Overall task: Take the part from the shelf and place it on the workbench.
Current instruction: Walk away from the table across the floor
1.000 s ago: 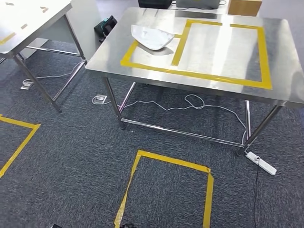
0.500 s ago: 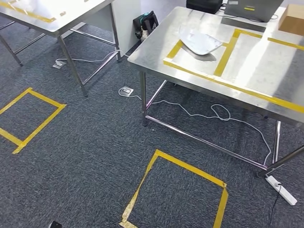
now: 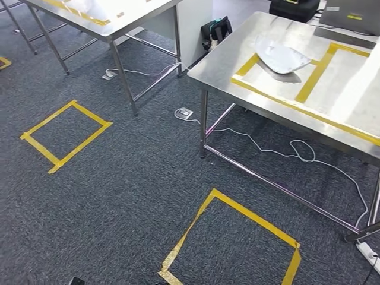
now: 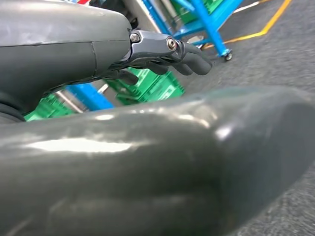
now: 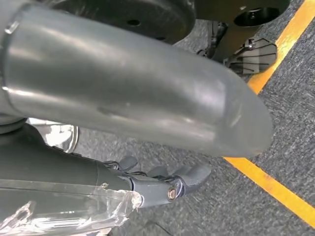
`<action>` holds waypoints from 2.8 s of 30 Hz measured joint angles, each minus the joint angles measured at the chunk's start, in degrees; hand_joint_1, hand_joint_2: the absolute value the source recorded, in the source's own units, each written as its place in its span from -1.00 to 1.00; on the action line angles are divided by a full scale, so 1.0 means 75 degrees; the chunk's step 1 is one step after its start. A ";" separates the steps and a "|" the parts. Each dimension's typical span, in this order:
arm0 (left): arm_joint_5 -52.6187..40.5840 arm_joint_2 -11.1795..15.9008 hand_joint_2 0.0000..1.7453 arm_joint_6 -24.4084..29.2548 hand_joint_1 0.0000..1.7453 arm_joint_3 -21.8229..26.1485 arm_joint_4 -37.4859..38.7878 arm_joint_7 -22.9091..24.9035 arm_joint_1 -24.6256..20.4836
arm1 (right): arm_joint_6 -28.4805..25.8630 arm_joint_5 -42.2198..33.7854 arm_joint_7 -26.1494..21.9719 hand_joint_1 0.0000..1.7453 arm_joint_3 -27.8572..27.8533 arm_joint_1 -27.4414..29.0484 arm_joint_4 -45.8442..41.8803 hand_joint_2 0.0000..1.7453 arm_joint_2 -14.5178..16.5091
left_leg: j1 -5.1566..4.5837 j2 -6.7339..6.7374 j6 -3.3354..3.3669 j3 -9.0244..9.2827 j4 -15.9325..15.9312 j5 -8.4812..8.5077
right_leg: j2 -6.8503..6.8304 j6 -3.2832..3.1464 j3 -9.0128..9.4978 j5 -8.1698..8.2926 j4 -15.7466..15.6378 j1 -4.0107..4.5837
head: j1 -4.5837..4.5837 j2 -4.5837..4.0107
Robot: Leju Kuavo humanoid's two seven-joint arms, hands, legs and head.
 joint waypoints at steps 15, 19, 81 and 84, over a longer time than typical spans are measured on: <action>-0.0005 0.0109 -1.00 0.0005 -1.00 0.0192 0.0000 0.0256 -0.0030 | -0.0038 0.1687 0.0033 -1.00 -0.0003 -0.0008 0.0026 -1.00 -0.0054 | -0.0011 -0.0082 0.0414 0.1084 -0.2003 0.0844 | 0.0234 0.0438 -0.0985 -0.1317 0.2260 -0.0091 | 0.0137 0.0000; -0.0006 0.0108 -1.00 0.0005 -1.00 0.0194 0.0003 0.0283 -0.0031 | -0.0039 0.1740 0.0033 -1.00 -0.0003 0.0003 0.0028 -1.00 -0.0055 | -0.0034 -0.0476 0.0403 0.1110 -0.1994 0.0845 | 0.0569 0.0308 -0.0570 -0.0401 0.1030 -0.0072 | 0.0140 0.0000; -0.0009 0.0035 -1.00 0.0008 -1.00 0.0191 0.0102 0.0548 -0.0131 | -0.0044 0.1727 0.0194 -1.00 0.0221 0.0011 0.0055 -1.00 -0.0101 | -0.0035 -0.0457 0.0365 0.1156 -0.2035 0.0842 | 0.0693 0.0317 -0.0369 -0.0149 0.0539 -0.0037 | 0.0190 0.0000; -0.0009 0.0039 -1.00 0.0009 -1.00 0.0189 0.0103 0.0548 -0.0127 | -0.0043 0.1727 0.0186 -1.00 0.0221 0.0009 0.0055 -1.00 -0.0105 | -0.0021 -0.0646 0.0225 0.1090 -0.2039 0.0900 | 0.0819 0.0265 -0.0177 -0.0016 0.0144 -0.0031 | 0.0179 0.0000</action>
